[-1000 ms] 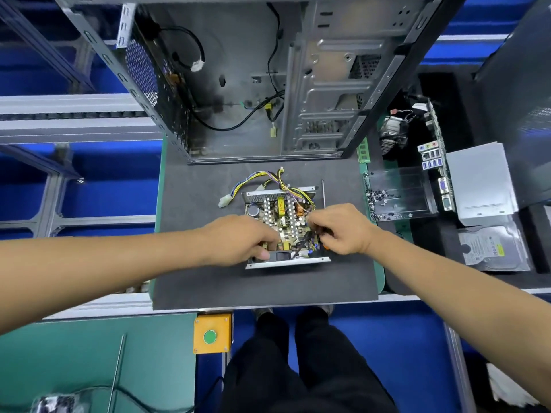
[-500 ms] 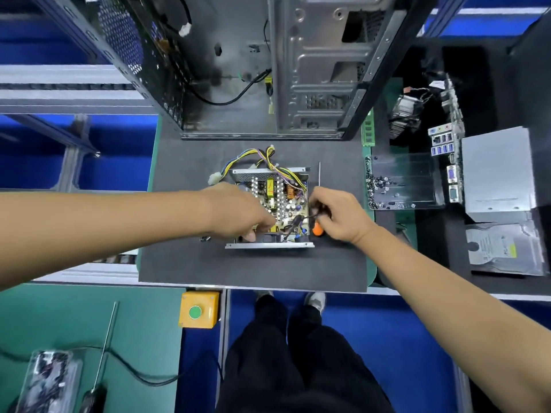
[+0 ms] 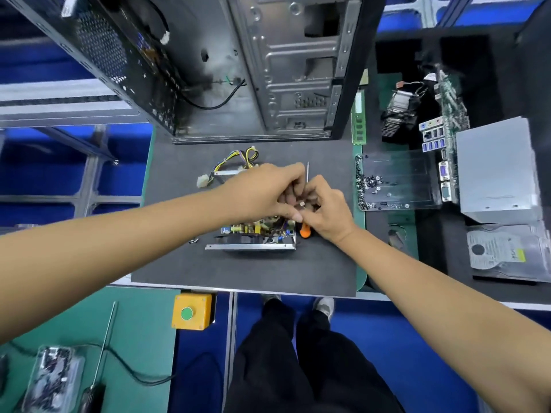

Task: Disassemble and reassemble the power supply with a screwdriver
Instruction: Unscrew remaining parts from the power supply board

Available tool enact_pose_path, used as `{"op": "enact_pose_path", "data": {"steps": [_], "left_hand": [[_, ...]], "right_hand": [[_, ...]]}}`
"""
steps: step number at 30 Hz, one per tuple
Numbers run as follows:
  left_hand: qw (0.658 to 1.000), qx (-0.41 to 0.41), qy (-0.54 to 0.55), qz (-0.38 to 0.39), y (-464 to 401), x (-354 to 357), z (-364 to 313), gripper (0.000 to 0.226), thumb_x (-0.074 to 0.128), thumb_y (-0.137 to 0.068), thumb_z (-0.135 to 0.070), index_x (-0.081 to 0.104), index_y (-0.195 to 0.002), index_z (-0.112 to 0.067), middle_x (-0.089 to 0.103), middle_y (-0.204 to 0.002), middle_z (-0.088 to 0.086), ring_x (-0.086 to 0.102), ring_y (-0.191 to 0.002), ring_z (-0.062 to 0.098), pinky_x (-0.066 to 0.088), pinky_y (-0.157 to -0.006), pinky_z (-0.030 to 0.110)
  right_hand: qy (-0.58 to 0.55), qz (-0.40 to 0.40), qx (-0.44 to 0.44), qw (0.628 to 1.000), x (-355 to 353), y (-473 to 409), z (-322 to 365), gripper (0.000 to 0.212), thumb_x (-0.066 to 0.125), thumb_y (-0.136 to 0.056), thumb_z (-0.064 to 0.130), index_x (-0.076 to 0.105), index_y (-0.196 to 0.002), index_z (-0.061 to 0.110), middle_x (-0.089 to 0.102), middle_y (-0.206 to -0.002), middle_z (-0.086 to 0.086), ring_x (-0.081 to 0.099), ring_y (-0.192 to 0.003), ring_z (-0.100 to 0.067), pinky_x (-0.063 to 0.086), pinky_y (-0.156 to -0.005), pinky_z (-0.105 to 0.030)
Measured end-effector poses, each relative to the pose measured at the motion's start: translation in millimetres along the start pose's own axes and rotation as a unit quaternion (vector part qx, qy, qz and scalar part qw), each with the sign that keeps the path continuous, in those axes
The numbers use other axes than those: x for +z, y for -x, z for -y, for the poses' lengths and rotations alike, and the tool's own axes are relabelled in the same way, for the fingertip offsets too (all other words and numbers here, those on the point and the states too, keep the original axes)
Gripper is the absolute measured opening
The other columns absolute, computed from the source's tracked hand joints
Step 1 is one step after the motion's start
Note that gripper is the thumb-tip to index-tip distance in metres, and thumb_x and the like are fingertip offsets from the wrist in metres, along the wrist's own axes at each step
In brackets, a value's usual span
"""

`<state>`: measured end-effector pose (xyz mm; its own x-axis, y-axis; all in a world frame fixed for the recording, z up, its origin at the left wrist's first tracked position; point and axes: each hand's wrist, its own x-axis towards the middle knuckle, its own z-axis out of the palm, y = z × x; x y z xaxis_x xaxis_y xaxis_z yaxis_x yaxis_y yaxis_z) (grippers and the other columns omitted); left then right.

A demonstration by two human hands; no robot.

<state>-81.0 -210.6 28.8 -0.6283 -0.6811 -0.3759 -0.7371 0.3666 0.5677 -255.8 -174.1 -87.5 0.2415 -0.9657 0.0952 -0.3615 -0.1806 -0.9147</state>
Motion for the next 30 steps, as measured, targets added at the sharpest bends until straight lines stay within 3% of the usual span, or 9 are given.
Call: {"op": "enact_pose_path", "data": {"steps": [3, 6, 8, 10, 13, 18, 23, 27, 30], "left_hand": [[0.999, -0.029, 0.002, -0.023, 0.7, 13.1, 5.1, 0.058, 0.095, -0.065, -0.032, 0.045, -0.094, -0.024, 0.065, -0.081, -0.015, 0.065, -0.069, 0.0, 0.051, -0.064, 0.025], [0.997, -0.052, 0.034, -0.053, 0.6, 17.1, 9.1, 0.037, 0.089, -0.074, -0.02, 0.057, -0.092, -0.021, 0.07, -0.08, -0.011, 0.068, -0.068, 0.003, 0.055, -0.069, 0.034], [0.995, -0.069, 0.005, -0.073, 4.5, 14.1, 15.6, 0.02, 0.085, -0.08, -0.027, 0.066, -0.087, -0.029, 0.072, -0.08, -0.014, 0.068, -0.073, 0.002, 0.056, -0.069, 0.036], [0.994, -0.073, -0.034, -0.075, 11.8, 11.9, 22.5, 0.012, 0.08, -0.084, -0.037, 0.068, -0.086, -0.034, 0.072, -0.084, -0.02, 0.066, -0.079, -0.002, 0.056, -0.07, 0.037], [0.996, -0.045, -0.035, -0.062, 20.7, 9.6, 26.0, 0.01, 0.079, -0.085, -0.035, 0.069, -0.087, -0.036, 0.07, -0.086, -0.023, 0.063, -0.079, -0.005, 0.056, -0.071, 0.036], [0.988, 0.035, -0.135, -0.061, 16.8, 10.8, 22.7, 0.009, 0.076, -0.088, -0.032, 0.069, -0.092, -0.031, 0.066, -0.081, -0.019, 0.058, -0.078, 0.006, 0.043, -0.089, 0.036], [0.977, 0.101, -0.178, -0.066, 15.5, 26.3, 15.0, 0.009, 0.069, -0.094, -0.03, 0.066, -0.095, -0.021, 0.068, -0.095, -0.012, 0.061, -0.093, 0.013, 0.027, -0.082, 0.023], [0.974, 0.048, -0.22, 0.017, 5.1, 32.6, 12.2, 0.019, 0.056, -0.101, -0.038, 0.06, -0.114, -0.025, 0.063, -0.113, -0.01, 0.058, -0.108, 0.014, 0.037, -0.091, 0.028], [0.979, 0.0, -0.201, 0.035, -3.5, 30.1, 10.9, 0.016, 0.066, -0.095, -0.032, 0.062, -0.109, -0.024, 0.065, -0.107, -0.008, 0.062, -0.1, 0.019, 0.034, -0.073, 0.026]], "right_hand": [[-0.013, -0.007, -0.006, 1.0, 3.3, 0.7, -1.8, 0.025, 0.059, -0.071, 0.038, 0.043, -0.089, 0.034, 0.065, -0.068, -0.002, 0.059, -0.058, -0.022, 0.046, -0.057, -0.032], [-0.03, 0.0, -0.025, 0.999, 3.7, -0.9, -5.0, 0.022, 0.054, -0.076, 0.029, 0.042, -0.092, 0.038, 0.062, -0.071, 0.012, 0.061, -0.061, -0.013, 0.046, -0.061, -0.03], [-0.04, -0.001, -0.033, 0.999, 2.7, -2.7, -5.6, 0.029, 0.045, -0.075, 0.019, 0.041, -0.095, 0.04, 0.065, -0.077, 0.022, 0.06, -0.065, -0.002, 0.043, -0.064, -0.023], [-0.052, -0.002, -0.035, 0.998, 1.5, -4.2, -7.6, 0.033, 0.04, -0.071, 0.012, 0.041, -0.093, 0.037, 0.069, -0.077, 0.016, 0.059, -0.062, -0.003, 0.04, -0.063, -0.021], [-0.044, -0.006, -0.054, 0.998, 1.0, -5.9, -9.6, 0.028, 0.038, -0.069, 0.01, 0.046, -0.085, 0.031, 0.068, -0.068, 0.009, 0.061, -0.06, -0.008, 0.047, -0.059, -0.031], [0.005, 0.066, -0.093, 0.993, 1.8, -4.2, -11.6, 0.019, 0.037, -0.069, 0.014, 0.05, -0.078, 0.023, 0.07, -0.066, 0.005, 0.062, -0.058, -0.017, 0.053, -0.062, -0.039], [0.022, 0.073, -0.104, 0.992, 0.6, -8.0, -12.8, 0.022, 0.035, -0.071, 0.019, 0.055, -0.077, 0.011, 0.056, -0.062, -0.001, 0.047, -0.055, -0.026, 0.046, -0.058, -0.042], [-0.005, 0.053, -0.091, 0.994, 0.0, -9.4, -10.5, 0.014, 0.036, -0.07, 0.017, 0.042, -0.077, 0.027, 0.045, -0.063, 0.008, 0.042, -0.056, -0.021, 0.041, -0.056, -0.04], [-0.014, 0.012, -0.073, 0.997, 0.7, -10.1, -11.1, 0.017, 0.035, -0.069, 0.016, 0.042, -0.08, 0.027, 0.048, -0.067, 0.006, 0.045, -0.058, -0.023, 0.043, -0.056, -0.041]]}}
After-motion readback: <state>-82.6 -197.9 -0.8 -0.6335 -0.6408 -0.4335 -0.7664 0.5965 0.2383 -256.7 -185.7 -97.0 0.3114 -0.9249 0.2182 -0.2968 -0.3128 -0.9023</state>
